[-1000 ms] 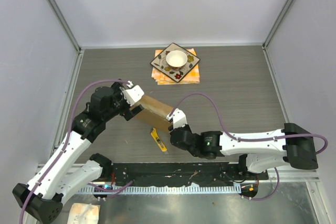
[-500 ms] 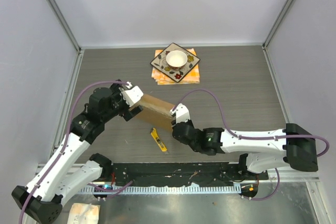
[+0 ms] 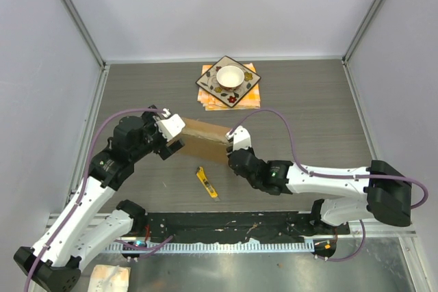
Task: Unpack the express box
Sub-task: Adjust the express box at the center of the board, then pick up the knife from the center of the board.
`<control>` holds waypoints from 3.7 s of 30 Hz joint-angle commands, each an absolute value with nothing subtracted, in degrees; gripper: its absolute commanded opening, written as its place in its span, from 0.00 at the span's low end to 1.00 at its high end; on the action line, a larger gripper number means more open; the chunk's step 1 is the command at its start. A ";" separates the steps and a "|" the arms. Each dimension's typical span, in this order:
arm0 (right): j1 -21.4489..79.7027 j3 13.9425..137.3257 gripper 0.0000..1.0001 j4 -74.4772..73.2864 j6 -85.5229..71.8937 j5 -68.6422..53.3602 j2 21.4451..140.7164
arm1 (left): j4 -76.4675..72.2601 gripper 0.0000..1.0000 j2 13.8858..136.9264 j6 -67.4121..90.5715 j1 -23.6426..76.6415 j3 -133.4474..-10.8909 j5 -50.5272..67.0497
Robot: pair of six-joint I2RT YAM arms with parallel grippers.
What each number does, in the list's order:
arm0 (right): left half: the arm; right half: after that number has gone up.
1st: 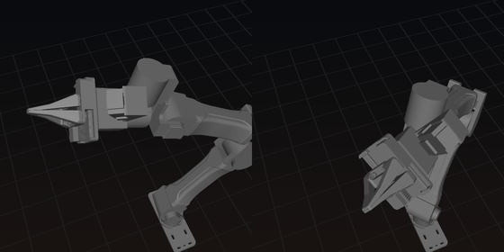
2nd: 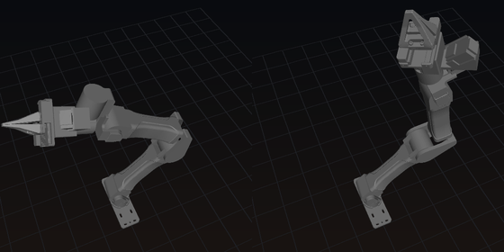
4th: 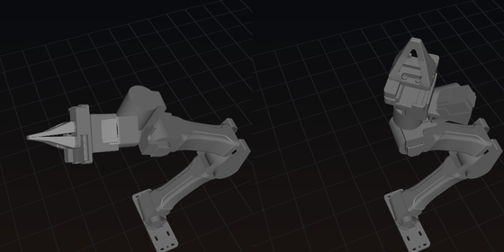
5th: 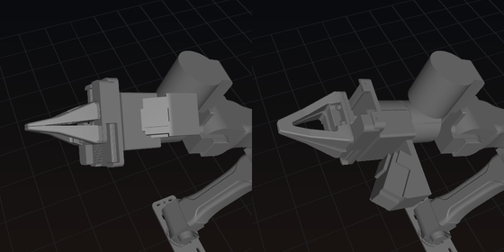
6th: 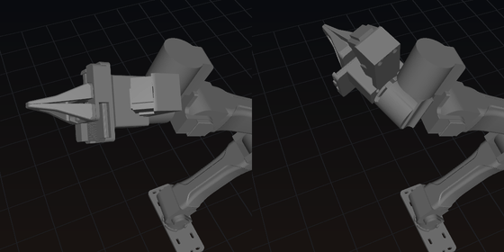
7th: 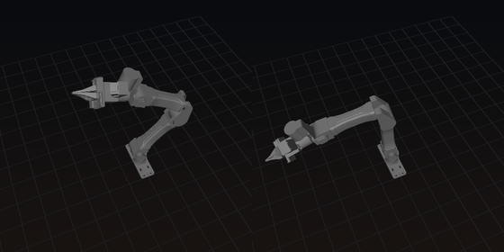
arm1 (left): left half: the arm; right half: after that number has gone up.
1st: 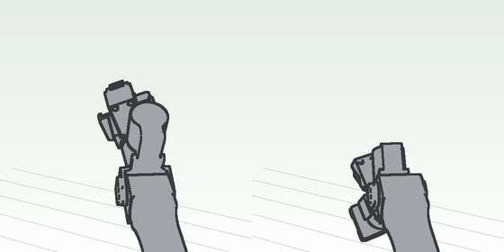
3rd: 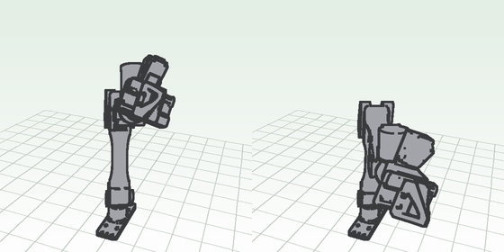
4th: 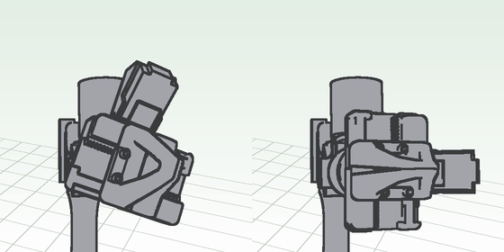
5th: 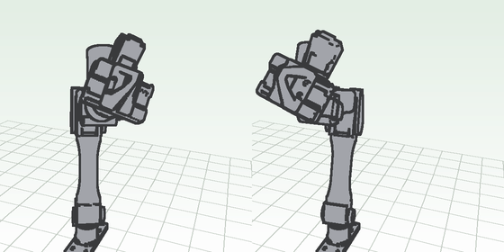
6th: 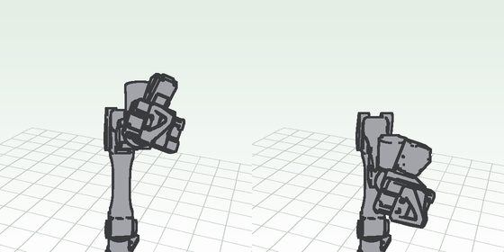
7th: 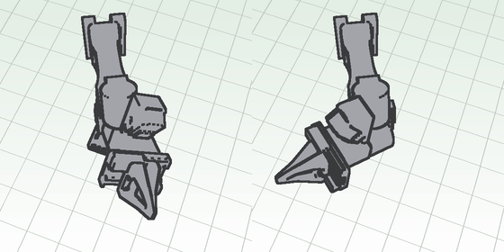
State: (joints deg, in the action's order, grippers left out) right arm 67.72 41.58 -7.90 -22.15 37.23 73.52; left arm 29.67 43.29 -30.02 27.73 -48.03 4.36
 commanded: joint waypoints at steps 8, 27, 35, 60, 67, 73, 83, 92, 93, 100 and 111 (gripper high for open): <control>66.97 39.03 0.46 -11.51 -24.52 36.74 66.19 | 30.24 1.00 41.92 -29.27 27.42 -48.60 5.45; 83.60 47.28 0.48 1.04 -27.16 35.34 87.80 | 40.69 1.00 39.03 -24.35 27.42 -56.07 8.87; 80.33 48.16 0.49 7.29 -26.54 30.76 91.66 | 44.29 1.00 36.21 -23.29 27.42 -56.60 10.28; 81.30 47.55 0.09 8.88 -30.67 31.20 99.23 | 50.18 1.00 31.55 -22.06 27.42 -59.59 12.30; 86.65 55.80 0.05 1.15 -28.30 40.42 89.23 | 52.21 1.00 32.78 -19.79 27.42 -65.21 13.80; 90.96 62.21 0.05 0.35 -21.19 50.87 74.11 | 44.15 1.00 30.68 -11.28 27.42 -67.24 18.81; 91.85 64.08 0.05 19.93 -6.07 66.70 67.85 | 38.15 1.00 32.87 -2.56 27.42 -69.17 29.17; 95.18 63.54 0.04 59.70 12.53 73.56 78.29 | 29.53 1.00 34.18 9.40 27.42 -65.74 32.69; 95.53 64.07 0.04 62.81 15.18 73.83 79.27 | 29.53 1.00 34.45 9.49 27.42 -65.74 32.96; 96.68 67.41 0.04 77.69 26.80 73.48 84.11 | 30.15 1.00 33.84 11.34 27.42 -63.29 37.61; 96.77 68.29 0.03 78.84 23.64 71.72 85.78 | 26.82 0.94 34.54 15.46 27.42 -61.26 41.65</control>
State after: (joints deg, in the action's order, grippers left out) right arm 96.44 66.13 73.54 25.10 71.94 85.08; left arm 32.32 33.39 11.57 27.73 -61.10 38.17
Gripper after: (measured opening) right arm 0.294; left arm 0.964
